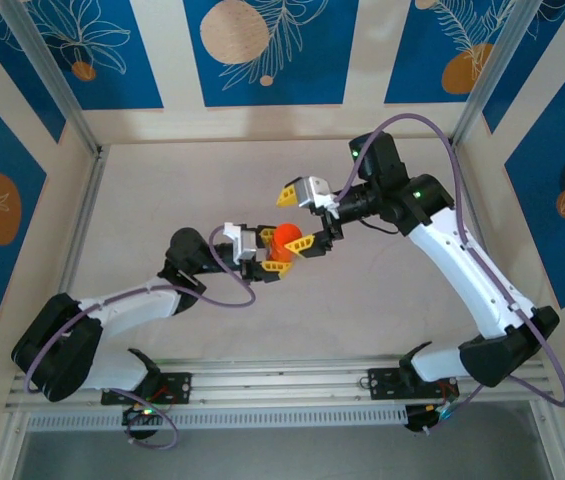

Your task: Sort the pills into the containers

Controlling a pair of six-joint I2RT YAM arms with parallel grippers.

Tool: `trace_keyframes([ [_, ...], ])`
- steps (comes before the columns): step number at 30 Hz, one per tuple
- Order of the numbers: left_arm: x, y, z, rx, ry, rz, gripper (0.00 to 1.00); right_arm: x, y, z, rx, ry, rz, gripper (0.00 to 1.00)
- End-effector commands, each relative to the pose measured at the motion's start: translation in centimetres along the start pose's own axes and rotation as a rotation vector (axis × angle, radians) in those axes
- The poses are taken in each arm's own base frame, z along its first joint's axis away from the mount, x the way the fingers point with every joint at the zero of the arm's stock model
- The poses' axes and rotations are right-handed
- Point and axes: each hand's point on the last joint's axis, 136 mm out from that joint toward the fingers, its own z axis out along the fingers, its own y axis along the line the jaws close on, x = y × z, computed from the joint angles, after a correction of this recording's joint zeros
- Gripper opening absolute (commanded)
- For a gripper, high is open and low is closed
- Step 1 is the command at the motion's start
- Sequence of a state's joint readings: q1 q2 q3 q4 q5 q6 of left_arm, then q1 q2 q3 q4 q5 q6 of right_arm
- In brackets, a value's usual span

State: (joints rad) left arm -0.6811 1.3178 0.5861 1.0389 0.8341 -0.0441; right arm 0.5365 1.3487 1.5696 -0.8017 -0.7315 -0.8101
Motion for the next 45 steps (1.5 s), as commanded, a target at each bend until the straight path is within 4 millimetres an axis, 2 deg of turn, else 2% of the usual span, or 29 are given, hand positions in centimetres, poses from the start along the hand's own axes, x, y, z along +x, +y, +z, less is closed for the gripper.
trace_keyframes([
  [1, -0.3, -0.4, 0.2, 0.018, -0.007, 0.019, 0.00, -1.2, -0.9, -1.2, 0.094, -0.028, 0.057, 0.84],
  [5, 0.3, 1.2, -0.1, -0.089, 0.012, 0.024, 0.00, -1.7, -1.7, -1.9, 0.203, -0.056, 0.215, 0.84],
  [9, 0.6, 3.2, -0.8, -0.230, 0.035, 0.036, 0.00, -1.1, -4.1, -2.8, 0.466, -0.118, 0.427, 0.83],
  [12, 0.8, 4.2, -1.2, -0.302, 0.044, 0.033, 0.00, 1.3, -6.2, -4.1, 0.748, -0.138, 0.648, 0.80],
  [15, 0.7, 4.7, -1.4, -0.333, 0.038, 0.023, 0.00, 3.6, -6.1, -4.0, 0.884, -0.113, 0.791, 0.78],
  [19, 0.8, 5.0, -1.6, -0.357, 0.042, 0.014, 0.00, 4.3, -5.3, -2.0, 0.871, -0.075, 0.788, 0.77],
  [23, 1.1, 5.3, -1.7, -0.375, 0.061, 0.012, 0.00, 4.4, -5.1, -1.1, 0.851, -0.067, 0.793, 0.77],
  [30, 1.1, 5.4, -1.8, -0.379, 0.069, 0.011, 0.00, 4.0, -4.9, -0.3, 0.810, -0.065, 0.796, 0.78],
  [35, 1.1, 5.4, -1.7, -0.377, 0.069, 0.011, 0.00, 3.5, -4.5, 0.5, 0.760, -0.074, 0.802, 0.85],
  [45, 0.9, 5.3, -1.8, -0.375, 0.068, 0.017, 0.00, 4.7, -4.8, 1.5, 0.757, -0.013, 0.811, 0.85],
])
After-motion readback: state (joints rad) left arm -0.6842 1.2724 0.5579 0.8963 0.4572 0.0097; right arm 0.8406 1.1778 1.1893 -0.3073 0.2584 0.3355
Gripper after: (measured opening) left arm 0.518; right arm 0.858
